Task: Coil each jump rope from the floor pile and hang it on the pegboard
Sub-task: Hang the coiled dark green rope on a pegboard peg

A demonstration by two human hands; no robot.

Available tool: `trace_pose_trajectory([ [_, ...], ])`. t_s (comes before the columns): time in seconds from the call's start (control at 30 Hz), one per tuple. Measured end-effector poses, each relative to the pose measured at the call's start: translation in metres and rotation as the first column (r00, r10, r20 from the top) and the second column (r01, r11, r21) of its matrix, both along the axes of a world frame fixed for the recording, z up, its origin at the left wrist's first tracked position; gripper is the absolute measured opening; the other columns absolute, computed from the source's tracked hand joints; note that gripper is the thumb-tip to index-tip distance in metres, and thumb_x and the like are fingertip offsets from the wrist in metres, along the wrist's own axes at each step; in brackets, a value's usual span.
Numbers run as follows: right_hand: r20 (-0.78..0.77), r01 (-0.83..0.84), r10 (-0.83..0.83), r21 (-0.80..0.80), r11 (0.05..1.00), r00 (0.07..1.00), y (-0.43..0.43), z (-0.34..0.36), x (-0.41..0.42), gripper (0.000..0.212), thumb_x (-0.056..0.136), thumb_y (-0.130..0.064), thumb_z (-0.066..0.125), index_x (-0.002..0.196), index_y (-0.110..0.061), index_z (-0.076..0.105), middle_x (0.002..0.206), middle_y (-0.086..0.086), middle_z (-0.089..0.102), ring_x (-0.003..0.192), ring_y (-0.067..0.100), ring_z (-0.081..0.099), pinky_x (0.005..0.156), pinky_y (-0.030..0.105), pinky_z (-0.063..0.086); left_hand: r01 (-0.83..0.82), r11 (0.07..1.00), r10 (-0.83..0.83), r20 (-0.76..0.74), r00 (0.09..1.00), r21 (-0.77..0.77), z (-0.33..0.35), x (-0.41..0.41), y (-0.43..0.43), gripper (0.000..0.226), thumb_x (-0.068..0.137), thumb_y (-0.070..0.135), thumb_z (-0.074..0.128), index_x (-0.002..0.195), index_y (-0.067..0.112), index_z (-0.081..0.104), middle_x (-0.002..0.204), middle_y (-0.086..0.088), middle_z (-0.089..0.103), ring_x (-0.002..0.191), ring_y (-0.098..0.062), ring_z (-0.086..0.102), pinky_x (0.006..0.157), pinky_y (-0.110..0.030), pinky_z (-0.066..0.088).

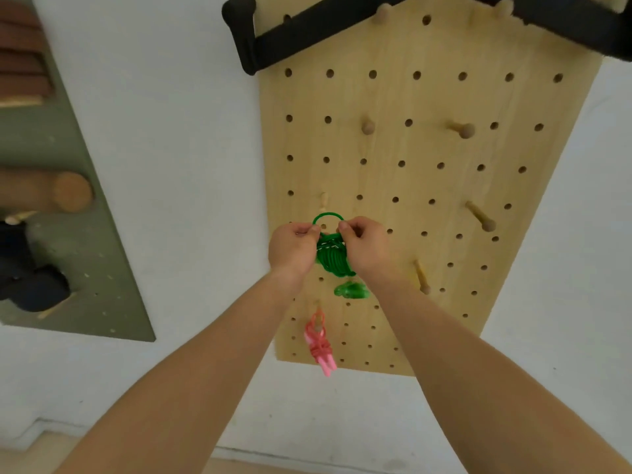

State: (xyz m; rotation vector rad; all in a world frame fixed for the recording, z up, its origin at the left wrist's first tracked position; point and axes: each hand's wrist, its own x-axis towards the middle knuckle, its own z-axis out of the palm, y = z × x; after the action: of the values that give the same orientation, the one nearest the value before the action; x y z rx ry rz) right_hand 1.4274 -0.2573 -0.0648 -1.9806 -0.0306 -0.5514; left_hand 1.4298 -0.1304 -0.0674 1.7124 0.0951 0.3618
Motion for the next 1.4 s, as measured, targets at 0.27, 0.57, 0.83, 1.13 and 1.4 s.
trace_pose_trajectory([
  [0.27,-0.024,-0.007,0.008,0.047,0.999,1.0,0.009,-0.016,0.08,0.021,0.1,-0.024,0.055,0.082,-0.019,0.064,0.073,-0.007,0.062,0.07,0.009,0.056,0.061,0.024,0.04,-0.068,0.997,0.069,-0.021,0.997,0.036,-0.011,0.072,0.006,0.02,0.094,0.03,0.064,0.106,0.018,0.075,0.101,0.004,0.073,0.094,-0.015,0.066,0.091,-0.037,0.054],
  [0.57,-0.017,0.003,-0.003,0.025,1.0,1.0,0.007,-0.017,0.121,0.021,0.1,-0.024,0.054,0.084,-0.018,0.065,0.076,-0.002,0.063,0.071,0.014,0.058,0.062,0.028,0.045,0.002,0.997,-0.002,0.001,1.0,0.082,-0.007,0.121,0.003,0.018,0.095,0.024,0.065,0.107,0.016,0.074,0.097,0.007,0.067,0.081,-0.004,0.059,0.066,-0.016,0.041],
  [0.83,-0.082,-0.009,-0.008,-0.213,0.977,0.997,0.001,-0.016,0.128,0.026,0.099,-0.036,0.051,0.102,-0.023,0.073,0.085,-0.004,0.069,0.078,0.015,0.063,0.062,0.029,0.047,0.063,0.942,-0.077,0.031,0.997,0.328,-0.009,0.131,0.007,0.027,0.096,0.032,0.063,0.116,0.019,0.074,0.108,0.003,0.073,0.092,-0.011,0.064,0.069,-0.018,0.044],
  [1.13,-0.089,0.061,-0.116,-0.467,0.882,0.989,-0.01,-0.004,0.1,0.035,0.094,-0.021,0.045,0.119,-0.019,0.068,0.112,0.007,0.069,0.106,0.03,0.06,0.088,0.043,0.055,-0.012,0.793,-0.058,0.095,0.994,0.609,-0.008,0.103,0.031,0.049,0.098,0.033,0.059,0.144,0.017,0.05,0.142,0.0,0.057,0.127,-0.021,0.055,0.103,-0.036,0.044],
  [1.4,-0.179,0.069,-0.241,-0.653,0.754,0.954,-0.036,0.002,0.036,0.04,0.096,-0.025,0.047,0.135,-0.018,0.056,0.127,0.008,0.059,0.118,0.031,0.053,0.098,0.046,0.048,0.191,0.543,-0.111,-0.156,0.982,0.817,-0.015,0.042,0.05,0.042,0.097,0.04,0.052,0.134,0.019,0.056,0.127,-0.001,0.064,0.113,-0.023,0.06,0.096,-0.042,0.051],
])
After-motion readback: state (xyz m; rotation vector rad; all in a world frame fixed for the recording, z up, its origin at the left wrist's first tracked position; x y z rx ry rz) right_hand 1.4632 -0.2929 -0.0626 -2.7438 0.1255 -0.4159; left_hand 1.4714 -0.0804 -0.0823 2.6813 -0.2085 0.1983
